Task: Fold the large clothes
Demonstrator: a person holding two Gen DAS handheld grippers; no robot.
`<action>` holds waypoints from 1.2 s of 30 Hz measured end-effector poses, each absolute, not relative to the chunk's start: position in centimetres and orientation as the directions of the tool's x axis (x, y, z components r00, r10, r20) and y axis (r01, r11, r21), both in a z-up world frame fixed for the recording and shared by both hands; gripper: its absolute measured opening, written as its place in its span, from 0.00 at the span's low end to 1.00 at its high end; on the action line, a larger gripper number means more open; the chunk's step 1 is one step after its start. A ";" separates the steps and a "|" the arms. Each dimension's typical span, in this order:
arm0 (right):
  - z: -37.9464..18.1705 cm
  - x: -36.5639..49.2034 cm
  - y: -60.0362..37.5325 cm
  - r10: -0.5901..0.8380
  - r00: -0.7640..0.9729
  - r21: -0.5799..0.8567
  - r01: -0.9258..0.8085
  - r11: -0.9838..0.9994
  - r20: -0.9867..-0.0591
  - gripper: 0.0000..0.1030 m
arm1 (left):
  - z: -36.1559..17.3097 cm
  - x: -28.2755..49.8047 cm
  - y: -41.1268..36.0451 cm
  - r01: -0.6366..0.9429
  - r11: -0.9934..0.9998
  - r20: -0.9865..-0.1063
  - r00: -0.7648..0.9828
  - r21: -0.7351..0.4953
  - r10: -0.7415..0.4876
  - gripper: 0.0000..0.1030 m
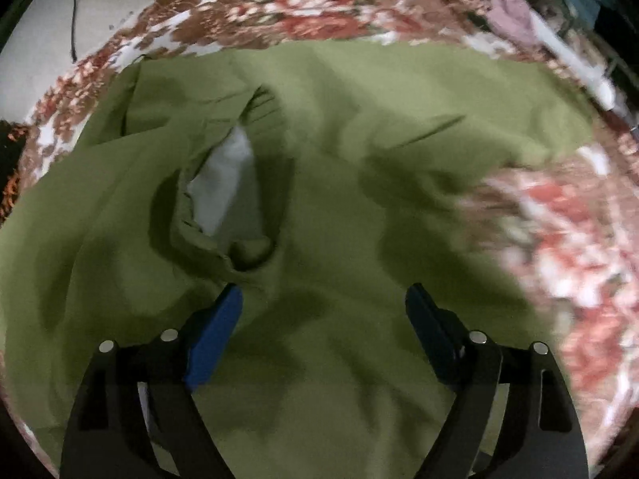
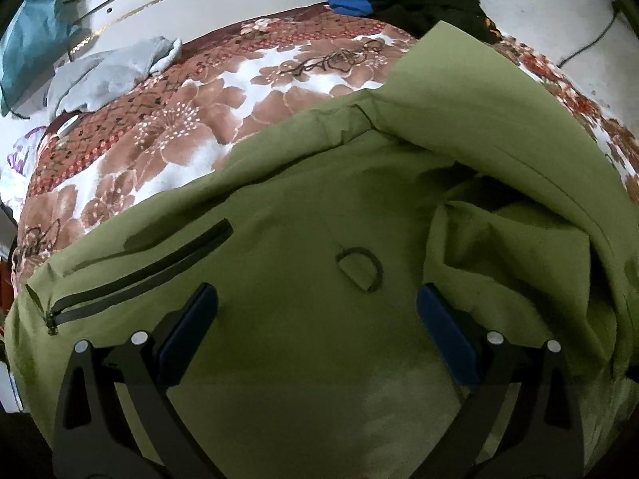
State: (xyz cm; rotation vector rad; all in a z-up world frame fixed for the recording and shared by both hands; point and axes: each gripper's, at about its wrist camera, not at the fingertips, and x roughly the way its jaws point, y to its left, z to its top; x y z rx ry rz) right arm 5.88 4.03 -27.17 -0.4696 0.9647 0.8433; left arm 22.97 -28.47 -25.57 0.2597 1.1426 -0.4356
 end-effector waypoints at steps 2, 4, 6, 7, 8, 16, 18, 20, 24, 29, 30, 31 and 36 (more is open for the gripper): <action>-26.6 6.0 3.6 0.411 0.304 0.015 -0.789 0.614 -0.859 0.95 | -23.1 22.3 -28.4 0.463 0.884 -0.902 0.354 -0.061 -0.248 0.81; -25.7 6.3 3.1 0.414 0.320 0.006 -0.785 0.619 -0.852 0.95 | -19.4 22.3 -27.6 0.456 0.884 -0.879 0.374 -0.103 -0.295 0.83; -24.3 6.9 2.6 0.399 0.374 -0.046 -0.775 0.630 -0.837 0.95 | -15.0 23.0 -26.1 0.455 0.881 -0.846 0.410 -0.134 -0.341 0.84; -23.8 7.1 2.3 0.395 0.391 -0.061 -0.770 0.635 -0.832 0.95 | -12.6 23.5 -25.1 0.457 0.879 -0.829 0.432 -0.138 -0.355 0.86; -23.0 7.7 1.9 0.392 0.414 -0.075 -0.760 0.645 -0.822 0.95 | -10.7 24.1 -24.2 0.458 0.878 -0.817 0.450 -0.135 -0.361 0.91; -19.5 15.3 -4.0 0.319 0.522 -0.116 -0.640 0.760 -0.791 0.95 | 4.3 25.2 -9.8 0.453 0.871 -0.720 0.668 0.191 -0.189 0.95; -19.7 18.5 -6.3 0.283 0.514 -0.091 -0.588 0.804 -0.810 0.95 | 3.3 25.7 -5.6 0.385 0.896 -0.728 0.677 0.221 -0.111 0.95; -19.7 21.2 -8.1 0.273 0.505 -0.063 -0.551 0.832 -0.819 0.95 | -0.1 26.4 -0.6 0.297 0.934 -0.767 0.640 0.197 -0.041 0.95; -20.4 25.2 -10.0 0.265 0.497 -0.049 -0.532 0.845 -0.827 0.95 | -7.7 26.9 4.9 0.179 0.978 -0.835 0.550 0.107 -0.009 0.95; -23.3 28.0 -13.6 0.249 0.455 -0.003 -0.484 0.875 -0.855 0.95 | -16.7 25.7 6.1 0.215 0.968 -0.880 0.475 0.130 0.013 0.95; -24.1 28.3 -15.0 0.240 0.444 0.012 -0.458 0.889 -0.863 0.95 | -18.1 25.4 6.1 0.231 0.962 -0.883 0.469 0.149 0.024 0.95; -24.8 28.2 -16.3 0.216 0.445 0.000 -0.436 0.900 -0.869 0.95 | -19.4 25.1 5.9 0.248 0.956 -0.886 0.463 0.156 0.025 0.95; -26.6 26.8 -21.6 0.127 0.471 -0.087 -0.406 0.910 -0.873 0.95 | -23.4 24.2 6.1 0.278 0.952 -0.899 0.438 0.124 -0.011 0.95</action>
